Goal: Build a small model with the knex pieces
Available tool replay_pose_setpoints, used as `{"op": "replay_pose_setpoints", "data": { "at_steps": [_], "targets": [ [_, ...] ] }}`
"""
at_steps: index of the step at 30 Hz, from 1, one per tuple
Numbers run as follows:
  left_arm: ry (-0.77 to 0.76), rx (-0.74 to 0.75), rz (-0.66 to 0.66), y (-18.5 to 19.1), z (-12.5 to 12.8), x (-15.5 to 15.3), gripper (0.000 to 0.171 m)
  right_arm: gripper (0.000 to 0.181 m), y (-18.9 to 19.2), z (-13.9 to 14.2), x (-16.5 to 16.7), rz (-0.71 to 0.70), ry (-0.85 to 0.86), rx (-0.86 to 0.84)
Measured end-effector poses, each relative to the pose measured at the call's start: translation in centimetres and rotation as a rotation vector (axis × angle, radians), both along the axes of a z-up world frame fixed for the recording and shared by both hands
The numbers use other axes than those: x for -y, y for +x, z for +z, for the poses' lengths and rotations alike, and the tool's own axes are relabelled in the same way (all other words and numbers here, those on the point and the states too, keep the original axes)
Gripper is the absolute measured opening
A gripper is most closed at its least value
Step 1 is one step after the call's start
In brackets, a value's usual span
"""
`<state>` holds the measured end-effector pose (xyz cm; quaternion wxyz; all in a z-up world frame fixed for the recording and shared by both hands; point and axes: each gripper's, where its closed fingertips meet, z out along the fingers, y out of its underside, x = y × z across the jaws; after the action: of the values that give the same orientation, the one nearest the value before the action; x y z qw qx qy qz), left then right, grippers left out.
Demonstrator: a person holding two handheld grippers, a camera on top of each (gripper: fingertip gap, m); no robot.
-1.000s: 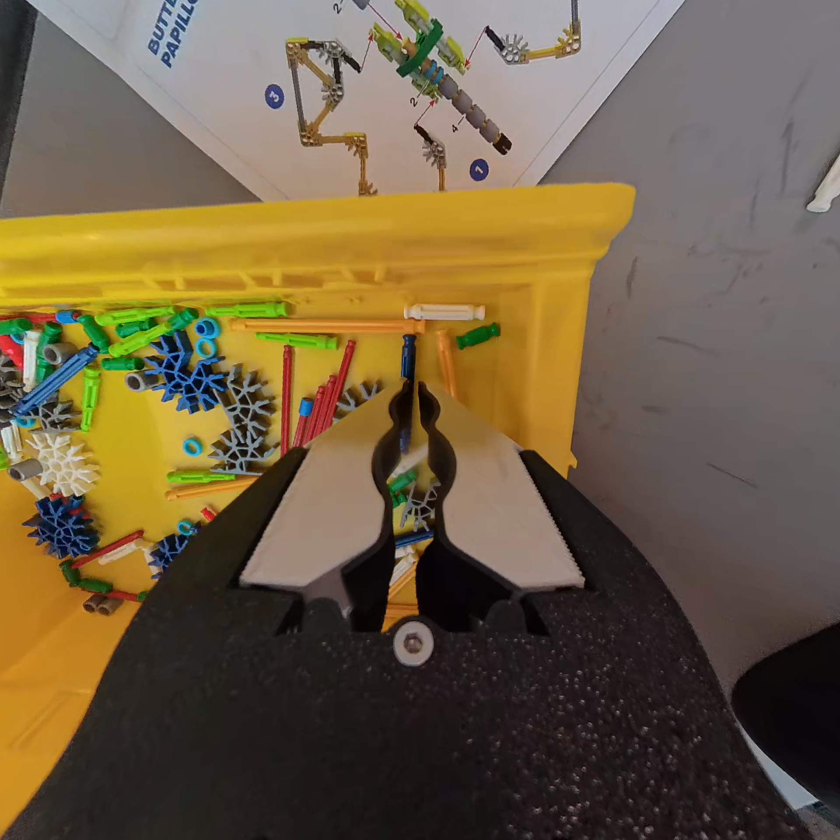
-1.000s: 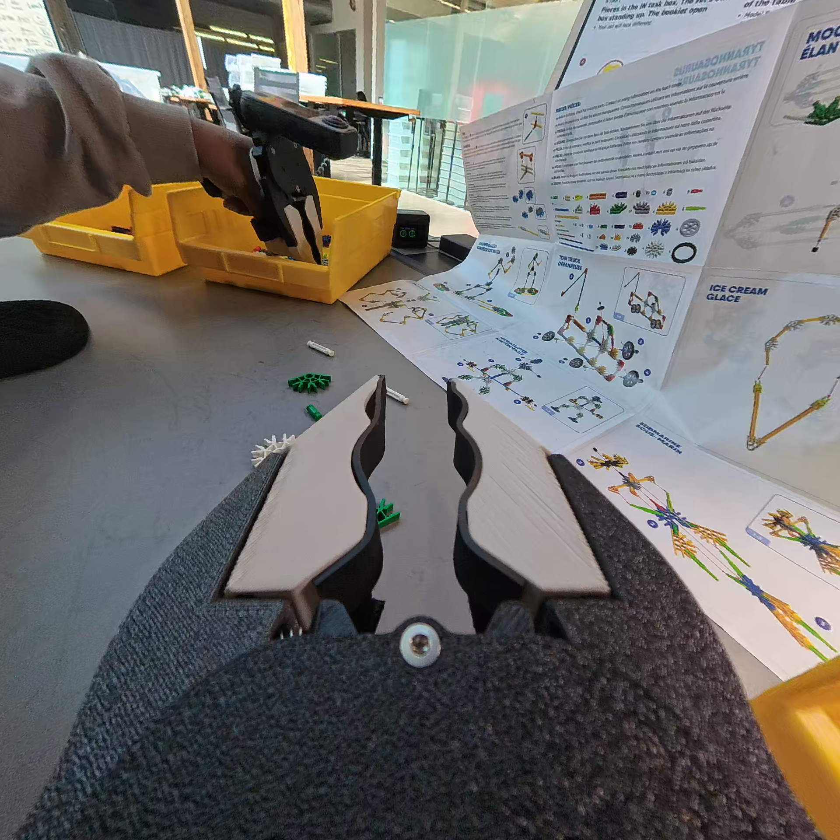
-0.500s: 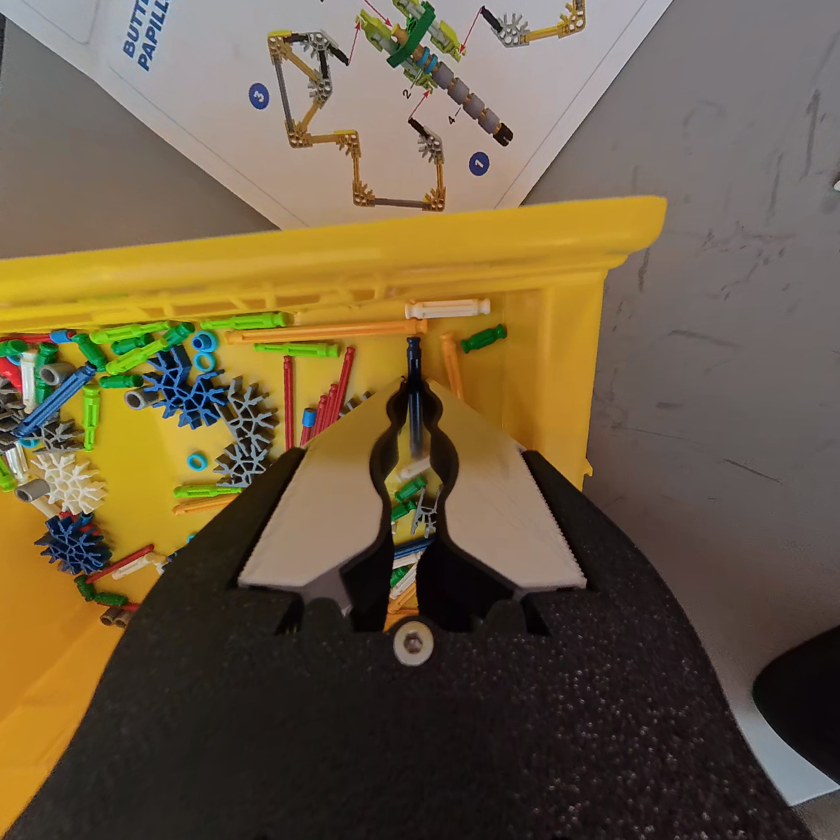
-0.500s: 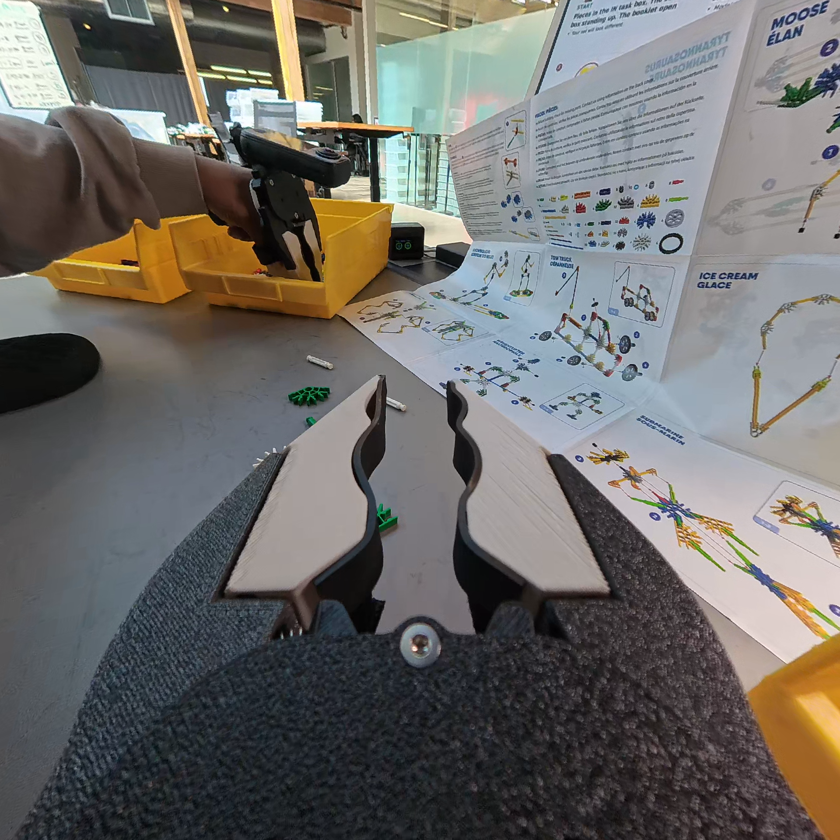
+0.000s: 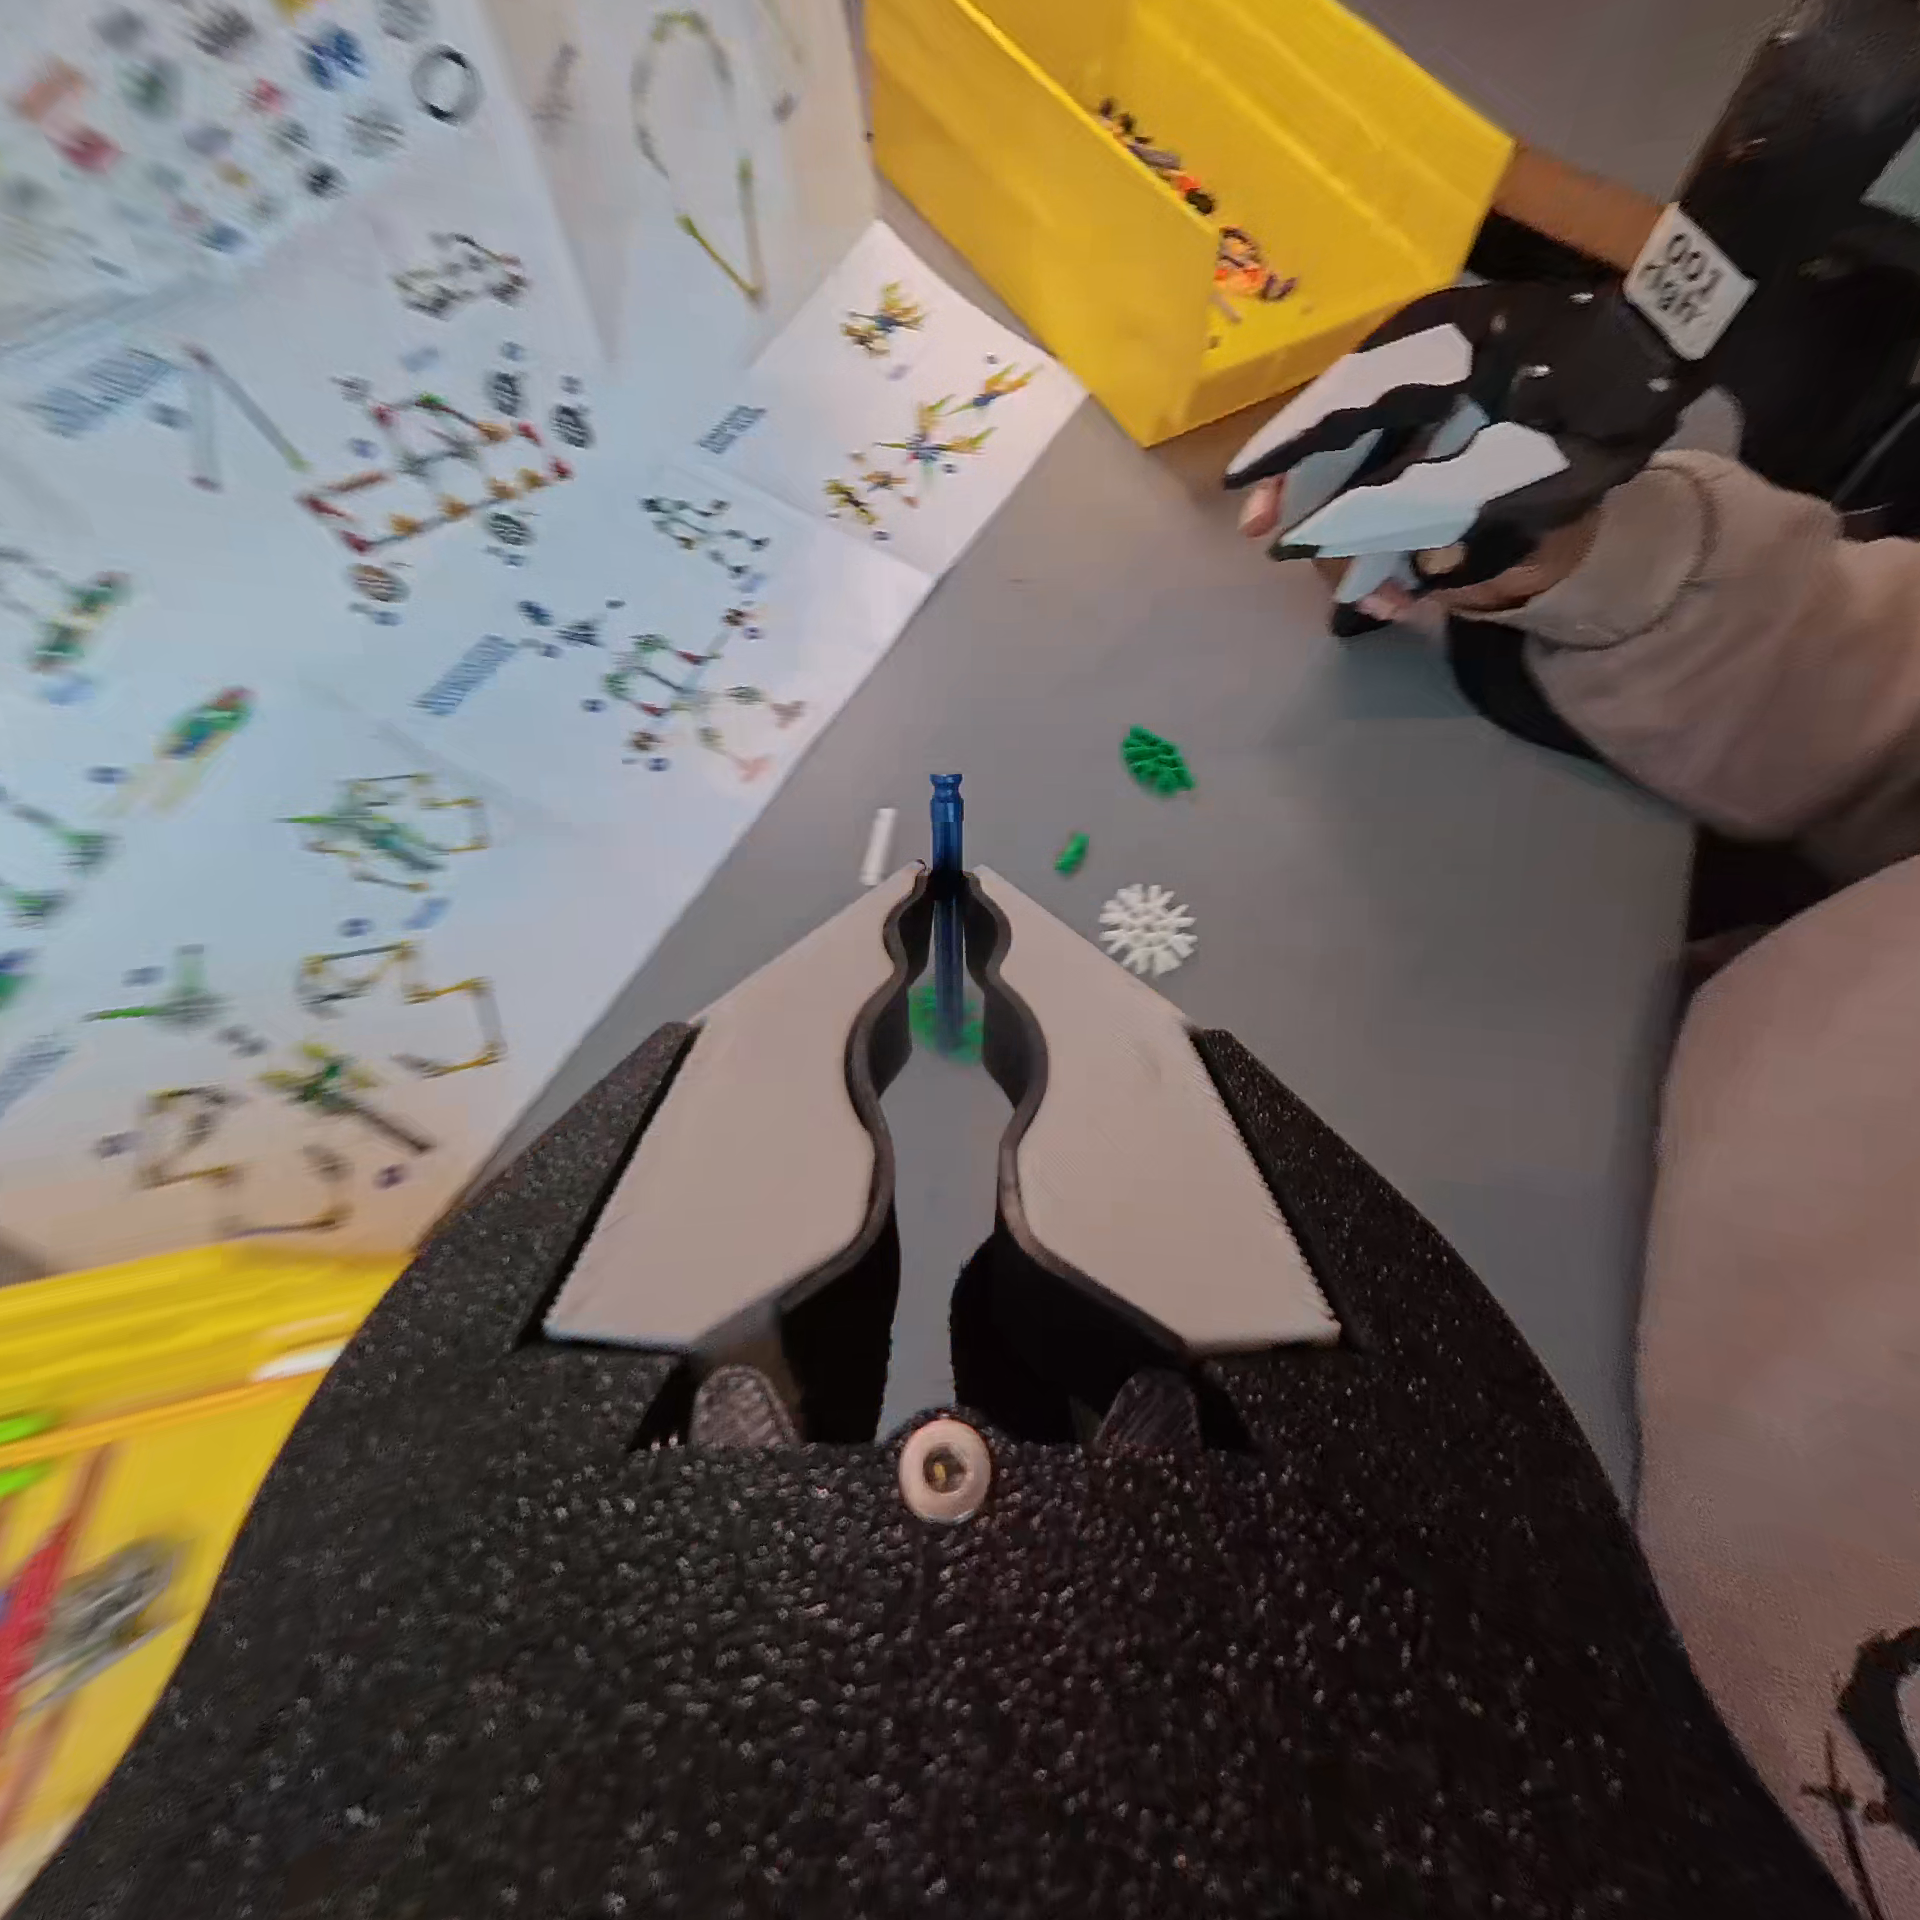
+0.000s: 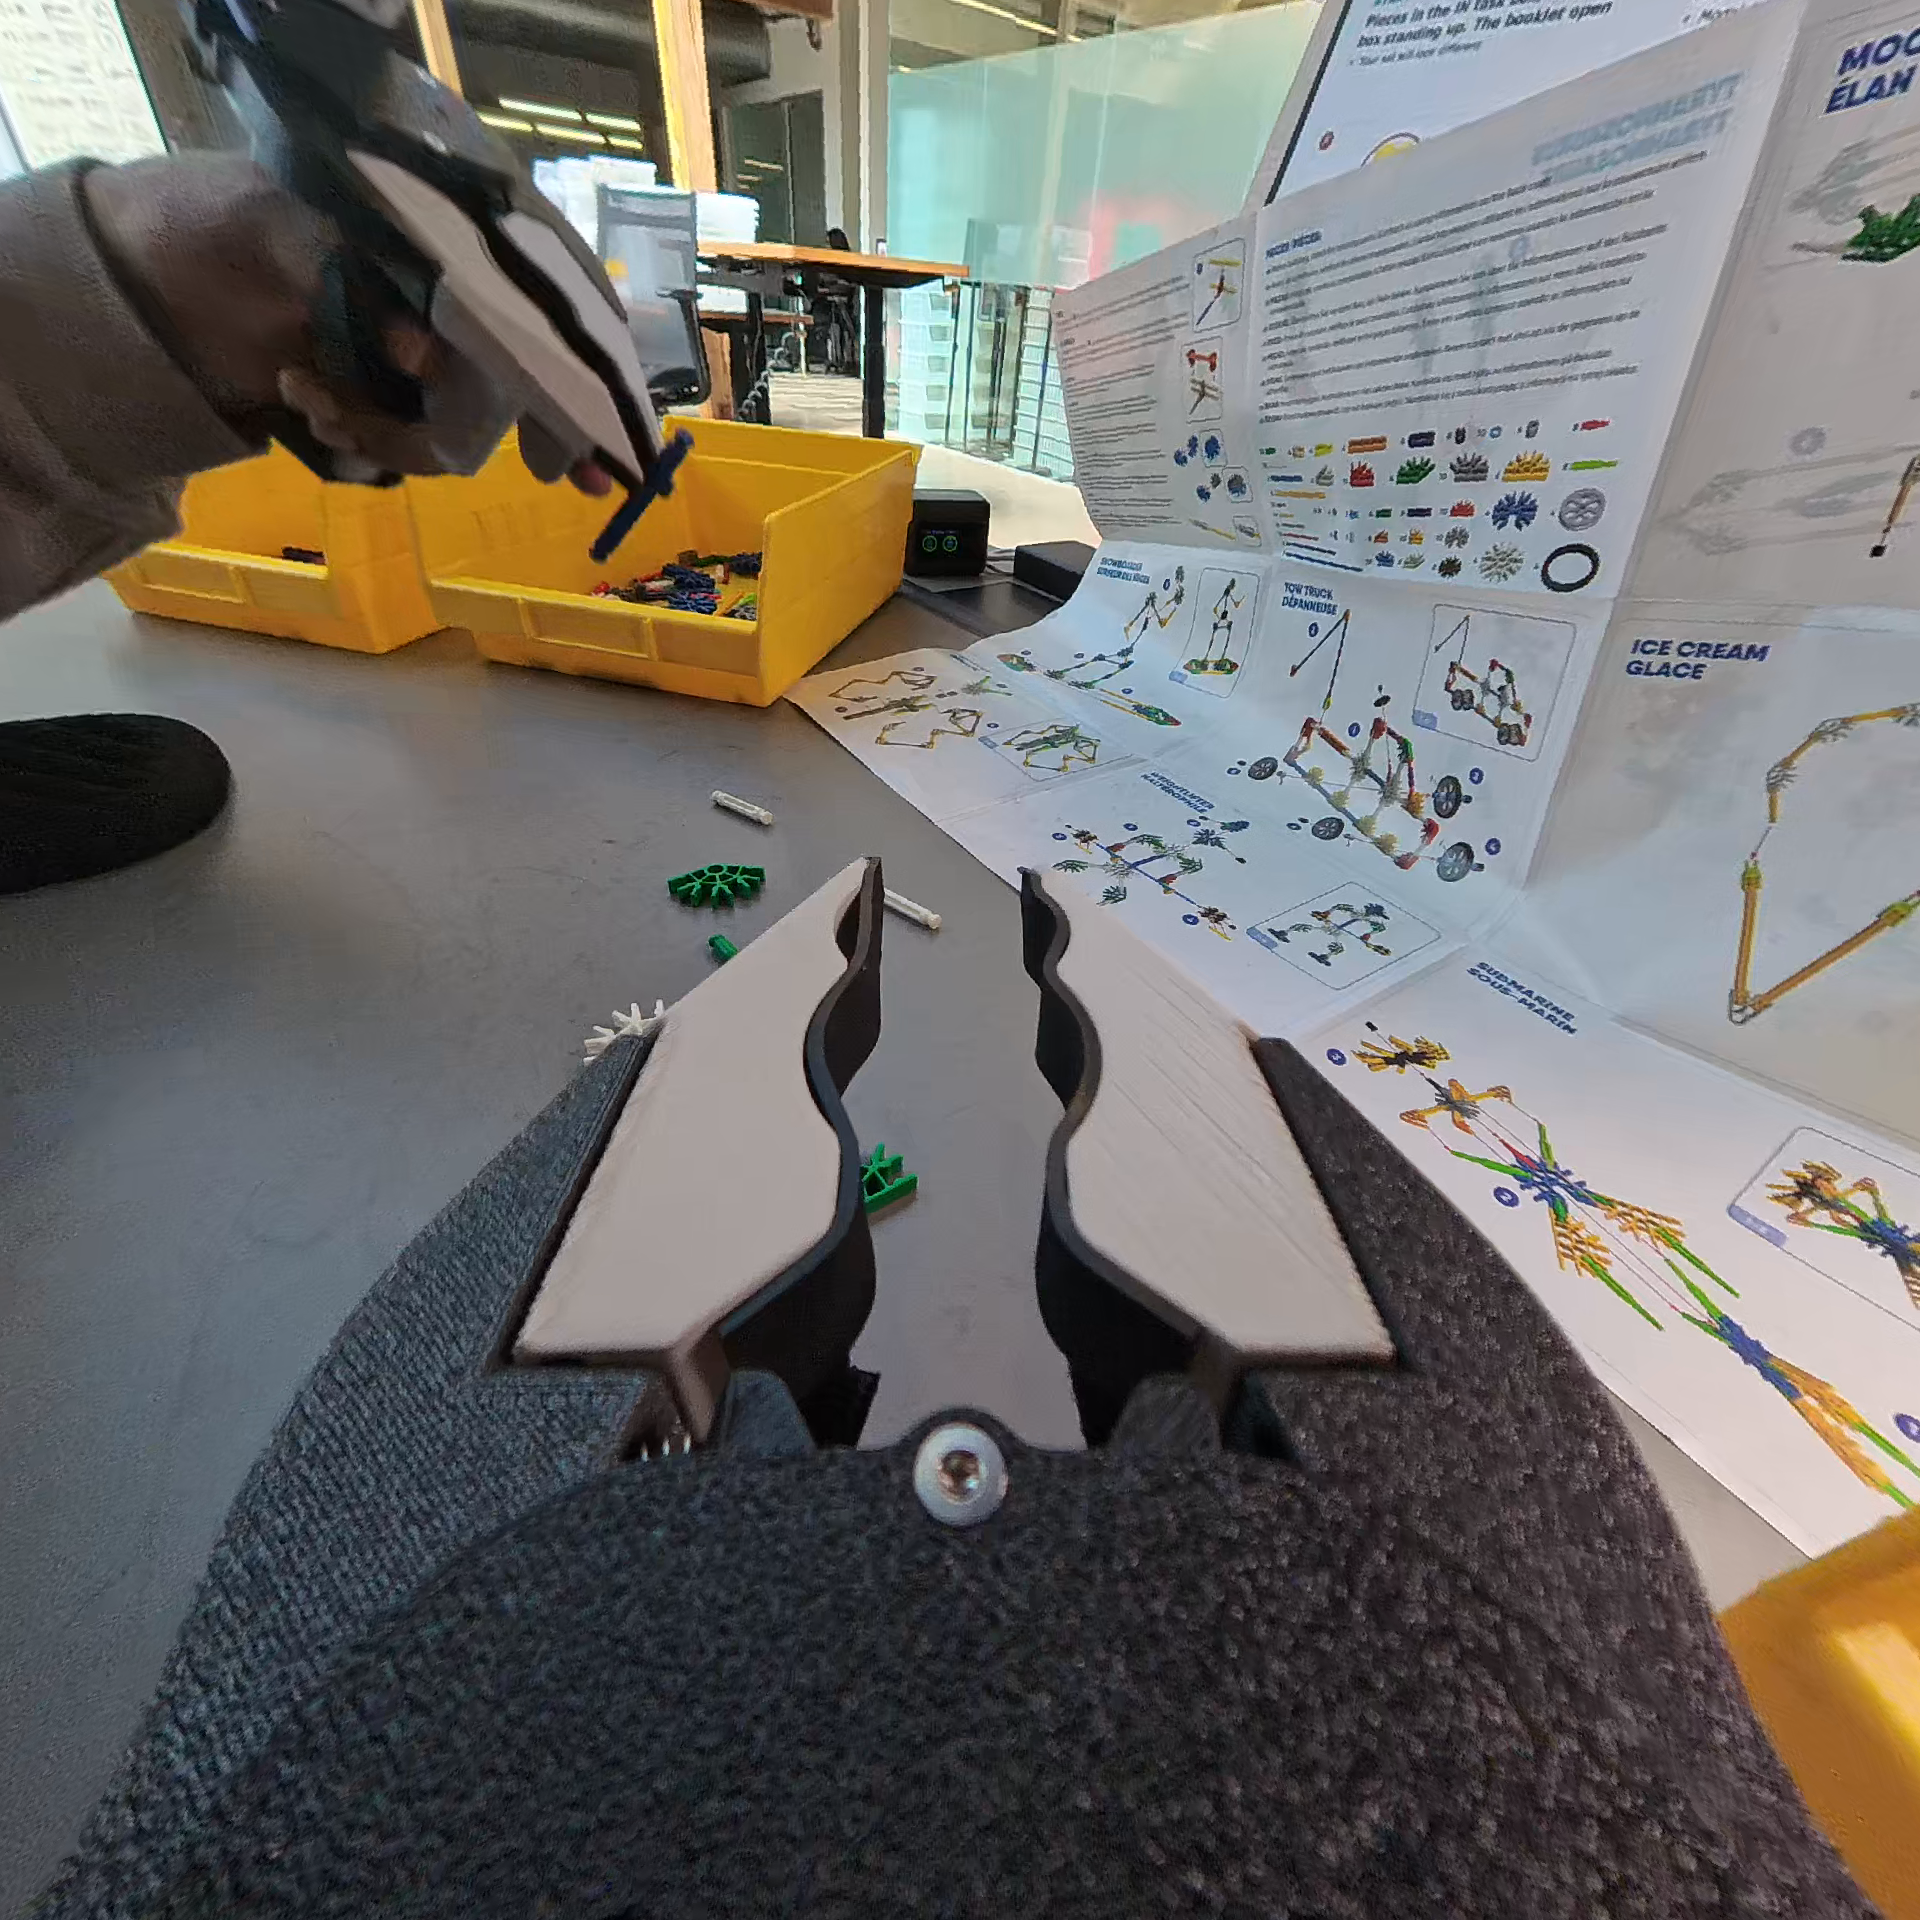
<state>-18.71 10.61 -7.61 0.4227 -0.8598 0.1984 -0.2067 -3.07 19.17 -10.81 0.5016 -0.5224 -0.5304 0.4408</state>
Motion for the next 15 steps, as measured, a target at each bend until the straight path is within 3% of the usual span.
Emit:
{"op": "replay_pose_setpoints", "data": {
  "at_steps": [3, 7, 11, 15],
  "targets": [
    [-0.099, 0.210, -0.036, 5.7, -5.5, -0.5, 0.004, 0.025, -0.1, -0.3, 0.5, 0.011, 0.044, 0.022],
    [-0.222, 0.473, 0.042, 7.6, -9.0, -2.1, 0.004, 0.026, -0.4, -0.9, 1.5, 0.046, 0.116, 0.062],
    [-0.256, 0.626, 0.099, 7.3, -9.0, -3.2, 0.004, 0.043, -1.2, -2.4, 2.8, 0.090, 0.197, 0.149],
    [-0.262, 0.817, 0.061, 9.3, -7.2, -3.7, 0.004, 0.097, -4.2, -4.9, 4.2, 0.107, 0.338, 0.294]
  ]
}}
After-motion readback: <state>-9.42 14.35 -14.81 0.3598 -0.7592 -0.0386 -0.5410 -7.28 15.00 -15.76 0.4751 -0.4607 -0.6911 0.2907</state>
